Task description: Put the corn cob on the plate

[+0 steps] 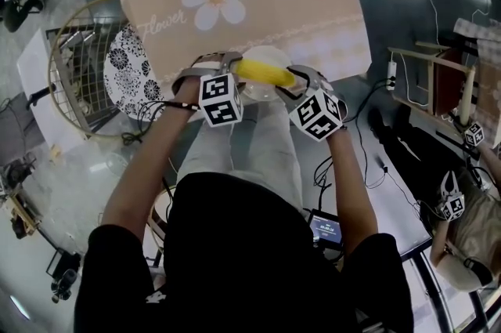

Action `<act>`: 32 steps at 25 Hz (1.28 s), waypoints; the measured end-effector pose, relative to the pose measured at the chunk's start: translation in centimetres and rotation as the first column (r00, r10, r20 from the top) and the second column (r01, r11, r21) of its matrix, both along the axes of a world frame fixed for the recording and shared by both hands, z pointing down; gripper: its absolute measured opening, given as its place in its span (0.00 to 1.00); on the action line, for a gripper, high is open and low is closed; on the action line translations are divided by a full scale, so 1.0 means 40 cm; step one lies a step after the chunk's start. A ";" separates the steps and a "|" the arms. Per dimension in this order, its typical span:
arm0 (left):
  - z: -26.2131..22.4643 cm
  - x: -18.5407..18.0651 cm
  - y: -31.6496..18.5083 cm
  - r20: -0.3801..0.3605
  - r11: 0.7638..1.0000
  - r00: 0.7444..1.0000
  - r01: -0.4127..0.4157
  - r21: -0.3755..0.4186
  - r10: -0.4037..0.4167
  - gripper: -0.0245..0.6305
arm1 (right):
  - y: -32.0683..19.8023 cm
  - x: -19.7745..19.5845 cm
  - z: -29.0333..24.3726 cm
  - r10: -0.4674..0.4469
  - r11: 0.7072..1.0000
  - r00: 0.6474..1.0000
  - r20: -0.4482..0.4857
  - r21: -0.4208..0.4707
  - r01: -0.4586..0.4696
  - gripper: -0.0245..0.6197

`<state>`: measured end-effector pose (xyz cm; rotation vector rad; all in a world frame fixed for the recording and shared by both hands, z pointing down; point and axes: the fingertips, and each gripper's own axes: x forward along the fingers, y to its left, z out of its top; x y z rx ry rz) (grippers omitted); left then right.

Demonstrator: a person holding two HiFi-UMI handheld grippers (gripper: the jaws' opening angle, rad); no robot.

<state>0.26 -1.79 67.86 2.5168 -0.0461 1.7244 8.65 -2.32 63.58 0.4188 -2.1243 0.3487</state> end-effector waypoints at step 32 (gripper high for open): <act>-0.385 0.051 -0.156 -0.297 0.806 0.778 0.591 0.042 -0.554 0.29 | -0.213 0.009 -0.366 -0.058 0.976 0.983 0.174 0.219 0.019 0.19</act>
